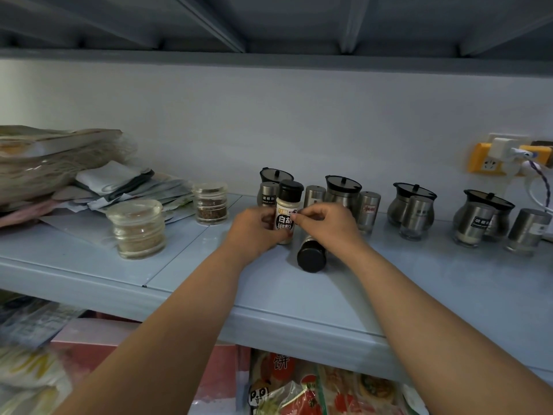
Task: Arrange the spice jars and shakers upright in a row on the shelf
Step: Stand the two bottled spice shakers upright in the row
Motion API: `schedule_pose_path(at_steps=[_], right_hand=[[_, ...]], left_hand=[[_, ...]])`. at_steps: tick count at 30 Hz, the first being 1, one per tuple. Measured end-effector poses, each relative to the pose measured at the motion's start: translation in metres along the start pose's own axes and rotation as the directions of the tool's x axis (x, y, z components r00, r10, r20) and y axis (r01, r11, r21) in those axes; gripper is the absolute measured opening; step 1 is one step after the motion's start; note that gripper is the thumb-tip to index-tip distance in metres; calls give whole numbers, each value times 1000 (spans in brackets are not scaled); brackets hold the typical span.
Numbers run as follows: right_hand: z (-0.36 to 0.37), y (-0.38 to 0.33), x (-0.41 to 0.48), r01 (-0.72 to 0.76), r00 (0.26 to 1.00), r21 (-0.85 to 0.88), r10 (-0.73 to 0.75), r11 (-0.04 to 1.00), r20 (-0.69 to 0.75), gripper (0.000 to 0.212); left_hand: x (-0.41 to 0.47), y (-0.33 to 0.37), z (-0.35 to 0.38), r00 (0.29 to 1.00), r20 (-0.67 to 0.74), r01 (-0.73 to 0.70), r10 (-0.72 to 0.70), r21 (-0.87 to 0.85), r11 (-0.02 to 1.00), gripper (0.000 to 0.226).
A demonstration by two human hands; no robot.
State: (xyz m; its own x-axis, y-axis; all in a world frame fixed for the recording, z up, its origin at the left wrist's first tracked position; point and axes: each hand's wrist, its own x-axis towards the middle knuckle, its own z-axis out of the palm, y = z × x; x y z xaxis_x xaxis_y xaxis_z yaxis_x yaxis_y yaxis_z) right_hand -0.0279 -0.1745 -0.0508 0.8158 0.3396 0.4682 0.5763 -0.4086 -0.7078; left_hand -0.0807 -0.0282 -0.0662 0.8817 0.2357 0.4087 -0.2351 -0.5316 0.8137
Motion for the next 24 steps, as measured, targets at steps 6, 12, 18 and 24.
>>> schedule_pose_path(at_steps=[6, 12, 18, 24], right_hand=[[0, 3, 2, -16, 999, -49, 18, 999, 45, 16], [2, 4, 2, -52, 993, -24, 54, 998, 101, 20], [0, 0, -1, -77, 988, 24, 73, 997, 135, 23], [1, 3, 0, -45, 991, -22, 48, 999, 121, 21]], left_hand=[[0, 0, 0, 1000, -11, 5, -4, 62, 998, 33], [2, -3, 0, 999, -21, 29, -26, 115, 993, 32], [3, -4, -1, 1000, -18, 21, -18, 146, 989, 31], [3, -4, 0, 1000, -8, 24, -23, 180, 983, 33]])
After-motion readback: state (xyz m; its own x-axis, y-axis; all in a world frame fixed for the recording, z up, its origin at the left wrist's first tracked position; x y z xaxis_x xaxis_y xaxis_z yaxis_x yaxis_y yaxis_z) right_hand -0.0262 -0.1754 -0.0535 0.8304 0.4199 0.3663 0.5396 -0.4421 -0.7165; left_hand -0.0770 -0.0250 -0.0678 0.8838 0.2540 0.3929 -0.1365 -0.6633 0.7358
